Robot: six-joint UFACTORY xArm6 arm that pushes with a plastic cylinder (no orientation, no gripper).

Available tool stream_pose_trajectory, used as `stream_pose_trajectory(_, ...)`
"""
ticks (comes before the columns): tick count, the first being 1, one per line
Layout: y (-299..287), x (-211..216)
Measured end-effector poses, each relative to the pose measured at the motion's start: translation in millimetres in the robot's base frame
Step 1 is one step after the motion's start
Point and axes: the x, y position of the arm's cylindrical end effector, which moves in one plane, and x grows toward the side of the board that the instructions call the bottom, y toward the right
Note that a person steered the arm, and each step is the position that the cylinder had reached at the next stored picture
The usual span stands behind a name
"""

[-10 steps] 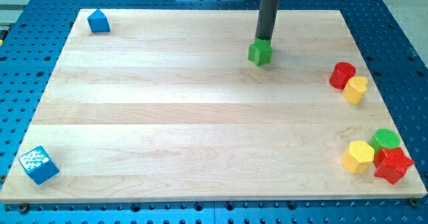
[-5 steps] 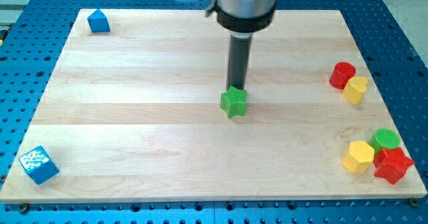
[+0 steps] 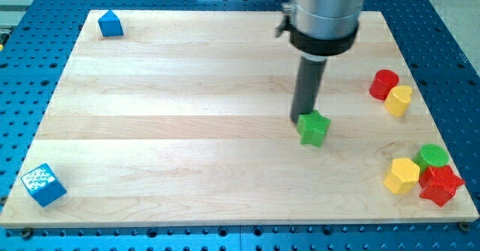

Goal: Move the green star into the hexagon

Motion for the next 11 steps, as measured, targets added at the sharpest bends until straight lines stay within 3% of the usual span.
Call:
stream_pose_trajectory(4,-21,67)
stream_pose_trajectory(6,-30,135)
stream_pose_trajectory(8,-24,130)
stream_pose_trajectory(10,-93,121)
stream_pose_trajectory(11,-61,105)
